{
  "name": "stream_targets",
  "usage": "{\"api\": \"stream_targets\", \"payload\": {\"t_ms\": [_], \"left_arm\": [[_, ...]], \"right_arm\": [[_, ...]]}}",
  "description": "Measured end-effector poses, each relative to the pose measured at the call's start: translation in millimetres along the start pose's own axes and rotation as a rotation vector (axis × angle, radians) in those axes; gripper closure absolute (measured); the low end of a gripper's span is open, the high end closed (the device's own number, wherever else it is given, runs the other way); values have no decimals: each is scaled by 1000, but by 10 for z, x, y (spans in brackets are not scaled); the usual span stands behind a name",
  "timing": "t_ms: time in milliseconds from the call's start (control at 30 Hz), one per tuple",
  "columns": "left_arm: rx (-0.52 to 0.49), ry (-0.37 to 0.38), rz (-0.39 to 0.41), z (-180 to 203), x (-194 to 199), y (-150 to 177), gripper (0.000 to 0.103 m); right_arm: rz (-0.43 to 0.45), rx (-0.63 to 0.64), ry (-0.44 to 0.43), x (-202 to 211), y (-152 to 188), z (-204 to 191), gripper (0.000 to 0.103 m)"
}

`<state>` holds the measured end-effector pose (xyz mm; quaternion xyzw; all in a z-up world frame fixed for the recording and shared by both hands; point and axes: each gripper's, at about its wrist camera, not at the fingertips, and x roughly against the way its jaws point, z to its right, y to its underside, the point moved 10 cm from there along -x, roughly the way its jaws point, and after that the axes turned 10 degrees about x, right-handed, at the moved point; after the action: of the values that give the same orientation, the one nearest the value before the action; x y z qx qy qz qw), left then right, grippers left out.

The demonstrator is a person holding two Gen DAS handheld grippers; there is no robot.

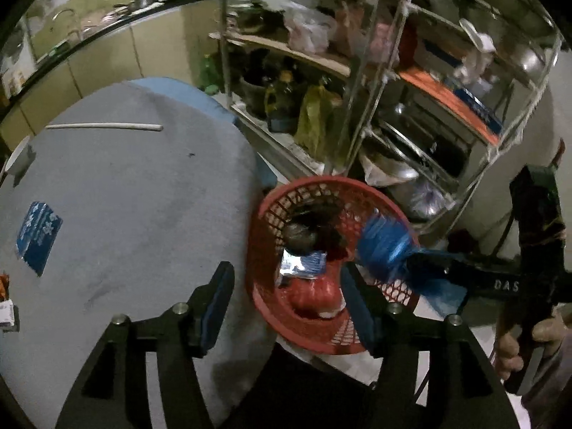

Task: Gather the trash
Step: 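Open both tools over the red basket to drop the blue and red bags, then move both open tools back over the table toward the boxes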

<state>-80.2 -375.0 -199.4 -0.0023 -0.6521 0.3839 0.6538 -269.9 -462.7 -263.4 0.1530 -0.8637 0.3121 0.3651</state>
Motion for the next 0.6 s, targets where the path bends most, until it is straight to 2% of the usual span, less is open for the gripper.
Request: {"api": "stream_targets", "payload": {"t_ms": [233, 433, 600], "left_arm": [[52, -45, 63, -374, 272, -20, 40], [108, -217, 149, -894, 625, -36, 40], [156, -359, 221, -1325, 957, -30, 38]], "right_arm": [[49, 39, -13, 83, -90, -198, 46], [87, 82, -34, 120, -226, -463, 46], [111, 149, -59, 115, -376, -861, 46]]}}
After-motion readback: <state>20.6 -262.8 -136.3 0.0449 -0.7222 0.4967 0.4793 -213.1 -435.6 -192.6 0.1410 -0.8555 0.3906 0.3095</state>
